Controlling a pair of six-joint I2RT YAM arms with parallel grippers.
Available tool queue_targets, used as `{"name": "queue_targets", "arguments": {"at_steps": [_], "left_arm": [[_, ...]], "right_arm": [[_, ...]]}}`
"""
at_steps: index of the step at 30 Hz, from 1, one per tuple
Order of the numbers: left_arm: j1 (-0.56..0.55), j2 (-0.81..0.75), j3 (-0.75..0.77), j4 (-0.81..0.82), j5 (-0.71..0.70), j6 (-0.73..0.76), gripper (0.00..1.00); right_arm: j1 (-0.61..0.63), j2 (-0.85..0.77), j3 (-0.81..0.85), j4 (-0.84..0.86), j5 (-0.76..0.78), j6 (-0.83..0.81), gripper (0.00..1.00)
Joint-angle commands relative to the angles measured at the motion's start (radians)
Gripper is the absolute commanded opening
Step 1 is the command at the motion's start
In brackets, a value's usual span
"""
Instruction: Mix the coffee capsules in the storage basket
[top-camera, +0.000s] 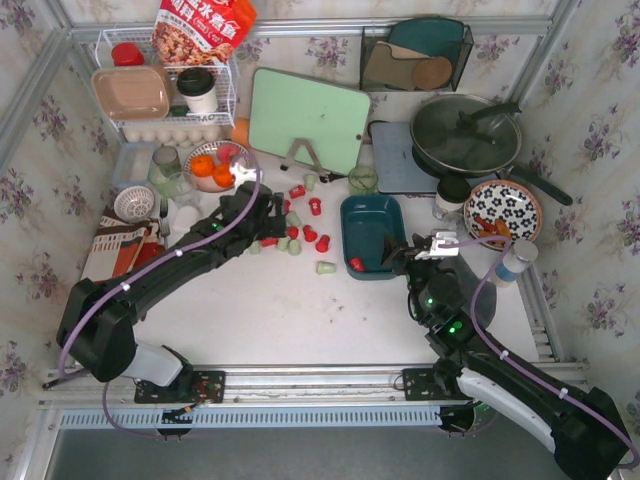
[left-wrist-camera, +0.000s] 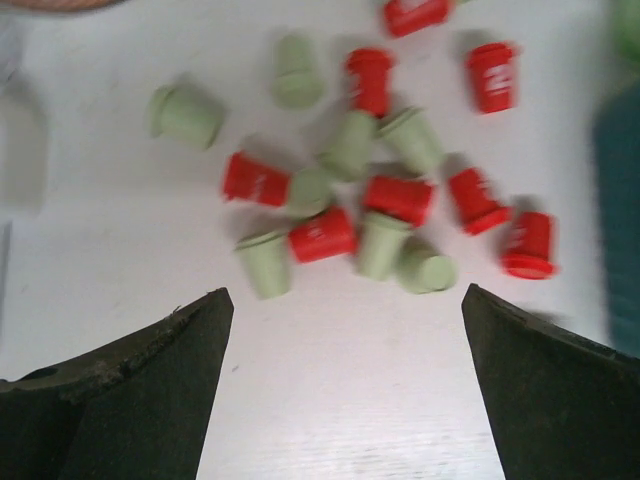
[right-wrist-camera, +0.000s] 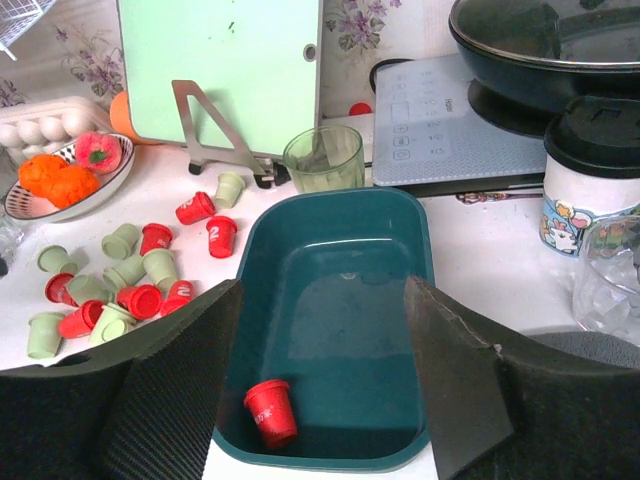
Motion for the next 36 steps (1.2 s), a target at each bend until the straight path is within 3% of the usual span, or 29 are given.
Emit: {"name": "queue_targets", "arguments": {"at_steps": [1, 9, 15, 21, 26, 36], "left_arm": [[0.073, -0.027, -0.063, -0.081, -0.076, -0.095, 0.99], [0.191, -0.013, -0.118, -0.045, -0.09, -0.105, 0.96], [0.264, 0.102, -0.029, -0.023, -0.084, -0.075, 0.92], [0.343, 0.232, 0.076, -0.031, 0.05, -0.096, 0.91], [0.351, 0.336, 0.159, -0.044, 0.106, -0.175, 0.87], [0.355, 0.493, 0.279, -0.135, 0.015, -0.304, 0.87]], "right_arm": [[-0.002, 0.004, 0.007, 0.026, 0.007, -0.009, 0.74], [0.0, 0.023, 0.008, 0.032, 0.002, -0.011, 0.79], [-0.001, 0.038, 0.013, 0.03, -0.005, -0.011, 0.81], [-0.001, 0.046, 0.016, 0.033, -0.01, -0.01, 0.82], [-0.001, 0.055, 0.019, 0.033, -0.02, -0.011, 0.82], [0.0, 0.079, 0.025, 0.037, -0.06, -0.011, 0.81]]}}
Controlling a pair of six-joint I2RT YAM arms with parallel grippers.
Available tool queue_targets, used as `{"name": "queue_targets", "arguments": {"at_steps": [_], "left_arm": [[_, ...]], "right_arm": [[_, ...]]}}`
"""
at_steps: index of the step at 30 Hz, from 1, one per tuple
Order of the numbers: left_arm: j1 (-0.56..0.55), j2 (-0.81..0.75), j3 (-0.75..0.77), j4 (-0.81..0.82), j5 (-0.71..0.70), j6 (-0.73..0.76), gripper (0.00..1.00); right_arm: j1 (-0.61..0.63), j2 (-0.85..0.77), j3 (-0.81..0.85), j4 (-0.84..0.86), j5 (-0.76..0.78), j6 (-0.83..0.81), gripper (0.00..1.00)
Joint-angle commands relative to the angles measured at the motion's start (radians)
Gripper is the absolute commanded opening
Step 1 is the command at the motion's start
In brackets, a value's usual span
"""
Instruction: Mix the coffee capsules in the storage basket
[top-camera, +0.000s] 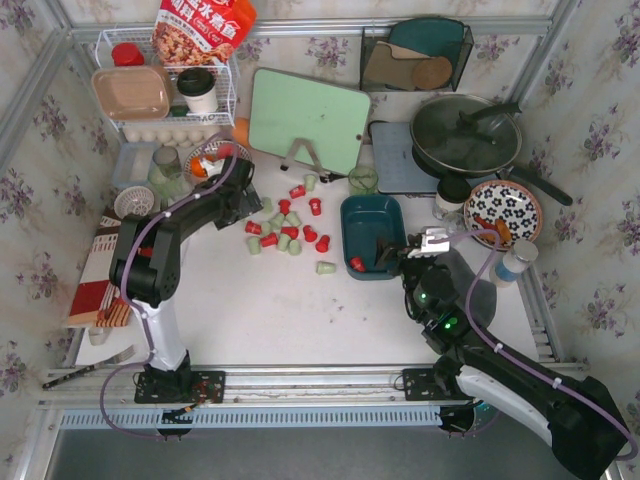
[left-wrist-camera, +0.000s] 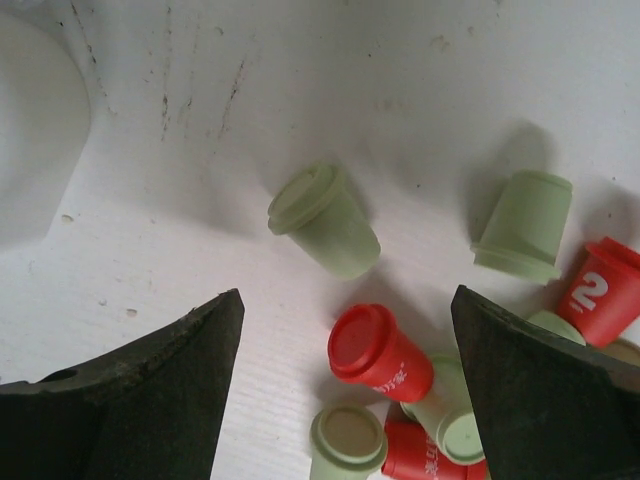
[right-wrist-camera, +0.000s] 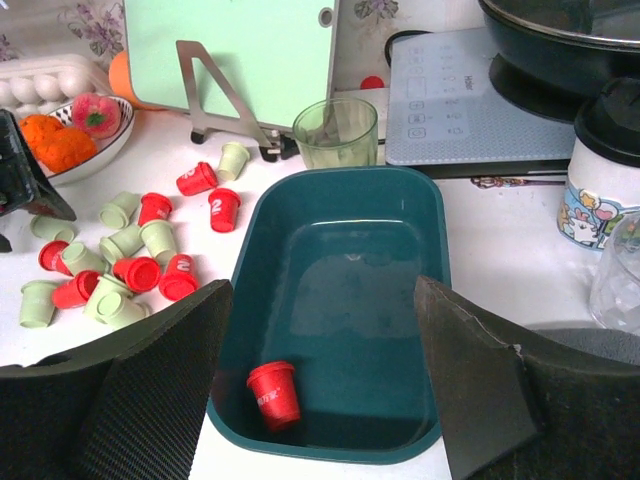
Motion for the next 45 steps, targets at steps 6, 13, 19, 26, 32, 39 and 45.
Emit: {"name": "queue_targets", "arguments": {"at_steps": [6, 13, 19, 26, 32, 39, 45], "left_arm": [[0.012, 0.092, 0.105, -0.097, -0.063, -0.063, 0.82], [0.037, 0.137, 0.121, -0.086, -0.019, -0.067, 0.69], [0.045, 0.16, 0.132, -0.089, -0.014, -0.063, 0.61], [0.045, 0.158, 0.101, -0.081, -0.019, -0.061, 0.58], [0.047, 0.154, 0.073, -0.073, -0.023, -0.052, 0.54], [0.048, 0.15, 0.063, -0.064, -0.016, -0.03, 0.39], [0.048, 0.124, 0.025, -0.044, -0.018, -0.022, 0.32]], "right_arm": [[-0.001, 0.016, 0.017, 0.033, -0.04, -0.005, 0.81], [0.0, 0.022, 0.02, 0.032, -0.05, -0.003, 0.81], [0.0, 0.028, 0.022, 0.034, -0.054, -0.002, 0.81], [-0.001, 0.03, 0.024, 0.033, -0.058, -0.002, 0.81], [0.0, 0.031, 0.023, 0.033, -0.059, 0.0, 0.81], [-0.002, 0.028, 0.023, 0.03, -0.061, -0.001, 0.81], [0.0, 0.027, 0.026, 0.028, -0.061, 0.001, 0.81]]}}
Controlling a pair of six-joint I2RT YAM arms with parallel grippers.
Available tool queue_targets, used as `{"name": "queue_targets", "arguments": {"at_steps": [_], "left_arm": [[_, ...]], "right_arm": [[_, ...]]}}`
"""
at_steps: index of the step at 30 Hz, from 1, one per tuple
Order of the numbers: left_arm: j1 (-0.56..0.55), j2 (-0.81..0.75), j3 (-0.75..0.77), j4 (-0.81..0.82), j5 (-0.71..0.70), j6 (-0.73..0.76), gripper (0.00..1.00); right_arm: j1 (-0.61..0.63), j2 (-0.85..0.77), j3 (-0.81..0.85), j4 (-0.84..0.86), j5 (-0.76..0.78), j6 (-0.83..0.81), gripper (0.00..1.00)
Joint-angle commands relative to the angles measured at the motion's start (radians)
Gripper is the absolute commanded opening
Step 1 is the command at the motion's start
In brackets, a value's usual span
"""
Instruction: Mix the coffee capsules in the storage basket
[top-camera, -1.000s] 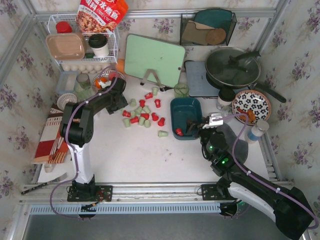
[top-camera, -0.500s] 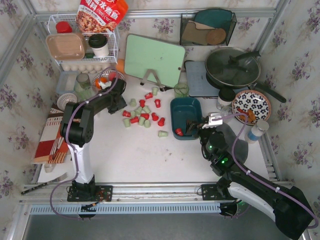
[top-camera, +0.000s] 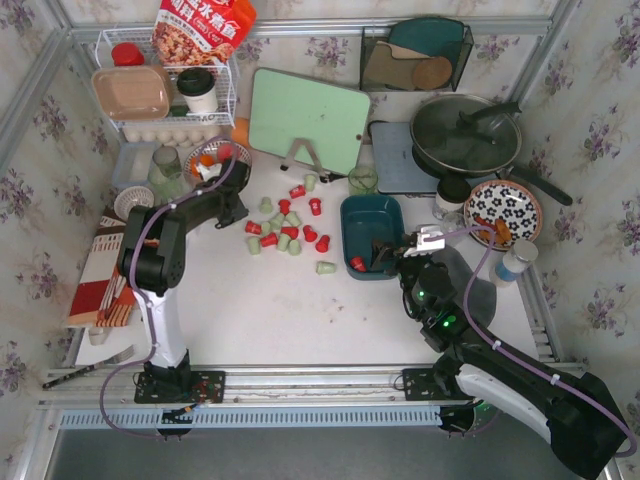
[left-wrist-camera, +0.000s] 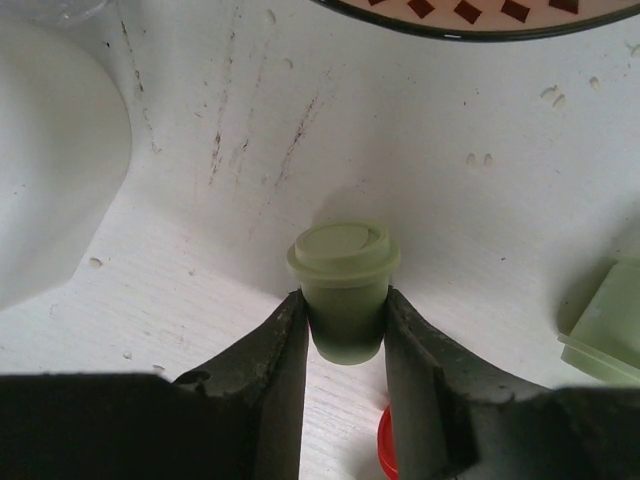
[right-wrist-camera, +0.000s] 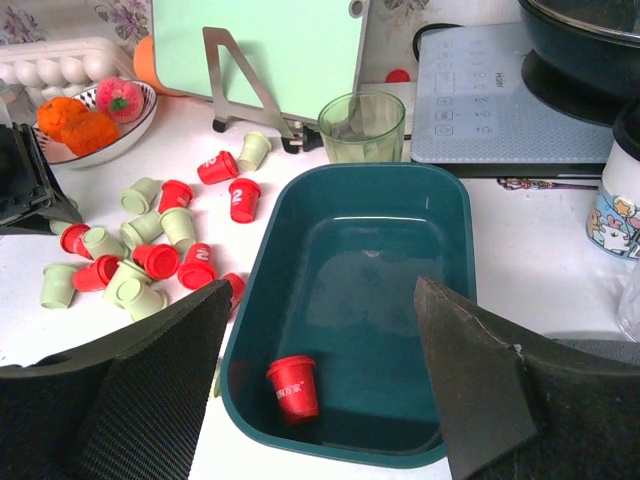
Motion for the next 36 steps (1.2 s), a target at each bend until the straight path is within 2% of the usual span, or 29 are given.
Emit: {"name": "queue_targets", "arguments": {"at_steps": [1, 5, 7, 12, 18, 22, 25, 30, 36], "left_arm": [[0.002, -0.01, -0.034, -0.031, 0.038, 0.008, 0.32], [0.0, -0.043, -0.07, -0.009, 0.066, 0.051, 0.28], [-0.002, -0.07, -0.096, 0.025, 0.122, 0.098, 0.16], [-0.034, -0.227, -0.242, 0.174, 0.208, 0.2, 0.09], [-0.126, -0.448, -0.361, 0.3, 0.198, 0.331, 0.06], [-0.233, -0.558, -0.409, 0.411, 0.214, 0.405, 0.07], [-0.322, -0.551, -0.376, 0.442, 0.27, 0.458, 0.07], [-0.489, -0.492, -0.315, 0.522, 0.273, 0.475, 0.07], [-0.606, -0.302, -0.104, 0.4, 0.247, 0.44, 0.09]], "right_arm": [[0.0, -0.004, 0.011, 0.029, 0.001, 0.001, 0.81], [-0.001, -0.005, 0.013, 0.026, 0.003, 0.001, 0.81], [-0.002, -0.003, 0.013, 0.024, 0.005, 0.0, 0.82], [0.0, -0.003, 0.014, 0.022, 0.002, 0.001, 0.82], [0.0, 0.001, 0.014, 0.023, 0.001, 0.003, 0.82], [0.0, 0.003, 0.016, 0.021, 0.004, 0.003, 0.81], [-0.001, -0.005, 0.016, 0.014, 0.021, 0.005, 0.81], [0.0, -0.057, -0.01, 0.016, 0.108, 0.017, 0.81], [0.0, -0.137, -0.047, 0.039, 0.148, 0.029, 0.81]]}}
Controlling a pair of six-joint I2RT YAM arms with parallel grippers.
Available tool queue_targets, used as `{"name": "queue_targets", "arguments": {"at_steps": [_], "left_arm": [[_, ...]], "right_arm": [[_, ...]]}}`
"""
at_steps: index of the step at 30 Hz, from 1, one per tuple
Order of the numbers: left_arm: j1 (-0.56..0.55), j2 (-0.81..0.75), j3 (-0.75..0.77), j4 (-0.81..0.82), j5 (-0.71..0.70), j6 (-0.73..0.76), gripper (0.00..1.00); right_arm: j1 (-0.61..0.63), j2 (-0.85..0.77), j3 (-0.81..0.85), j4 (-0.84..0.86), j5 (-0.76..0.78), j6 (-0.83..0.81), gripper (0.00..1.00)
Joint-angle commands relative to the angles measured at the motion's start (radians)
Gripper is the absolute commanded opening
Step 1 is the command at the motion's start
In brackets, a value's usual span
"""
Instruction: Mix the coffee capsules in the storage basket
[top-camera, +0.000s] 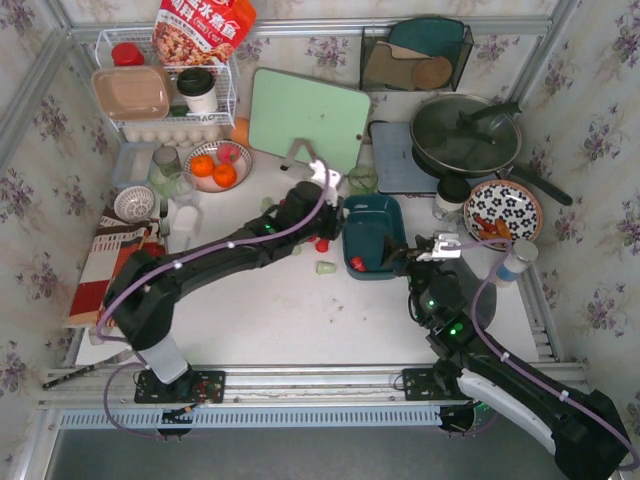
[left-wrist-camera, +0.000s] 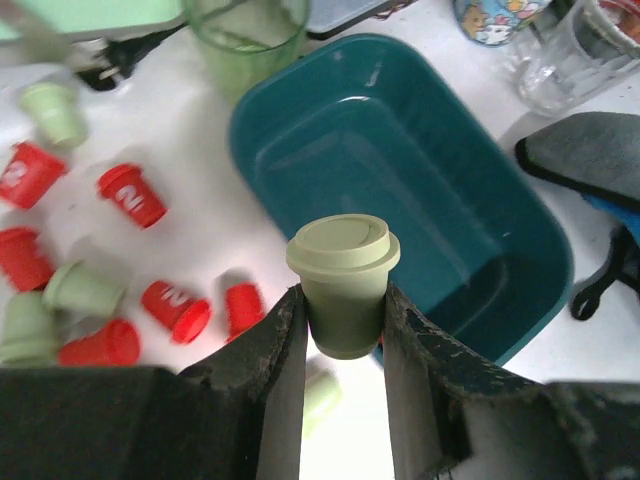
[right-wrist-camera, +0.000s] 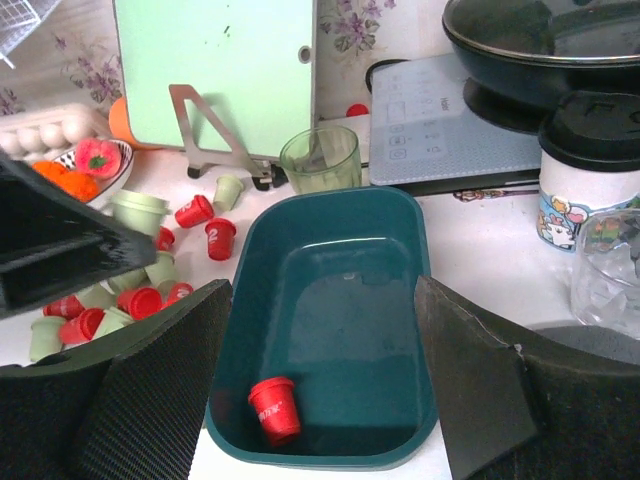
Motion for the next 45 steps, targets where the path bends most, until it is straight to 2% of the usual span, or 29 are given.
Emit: {"name": "queue_targets", "arguments": {"at_steps": [1, 5, 9, 12, 16, 19, 27, 29, 33, 40, 45], "left_arm": [[-0.064, 0.129, 0.13, -0.072, -0.028, -0.006, 0.09], [-0.116, 0.246, 0.267, -0.215, -0.083, -0.019, 0.08], [-0.152, 0.31, 0.334, -0.271, -0.115, -0.023, 0.09], [-0.164, 0.336, 0.368, -0.318, -0.15, -0.031, 0.14], [-0.165, 0.345, 0.374, -0.332, -0.166, -0.044, 0.3], [-0.165, 0.336, 0.355, -0.303, -0.169, -0.037, 0.36], [-0.166, 0.31, 0.307, -0.221, -0.171, -0.042, 0.41], [-0.166, 0.302, 0.294, -0.21, -0.187, -0.041, 0.54], [-0.166, 0.276, 0.261, -0.17, -0.185, -0.036, 0.66], [-0.167, 0.174, 0.183, -0.125, -0.238, -0.026, 0.66], [-0.167, 0.015, 0.084, -0.177, -0.432, -0.048, 0.68]], "right_arm": [[0.002, -0.037, -0.014, 0.039, 0.05, 0.018, 0.81], [0.001, -0.038, -0.011, 0.033, 0.045, 0.022, 0.81], [0.002, -0.033, -0.009, 0.031, 0.041, 0.027, 0.81], [0.002, -0.035, -0.009, 0.029, 0.043, 0.028, 0.82], [0.002, -0.039, -0.008, 0.026, 0.051, 0.029, 0.82], [0.002, -0.038, -0.009, 0.026, 0.05, 0.03, 0.83], [0.002, -0.033, -0.008, 0.027, 0.052, 0.029, 0.83], [0.002, -0.033, -0.008, 0.026, 0.052, 0.029, 0.83], [0.002, -0.038, -0.008, 0.025, 0.052, 0.029, 0.83], [0.001, -0.027, -0.005, 0.027, 0.043, 0.02, 0.83], [0.001, 0.028, 0.036, -0.008, -0.006, 0.014, 0.82]]}}
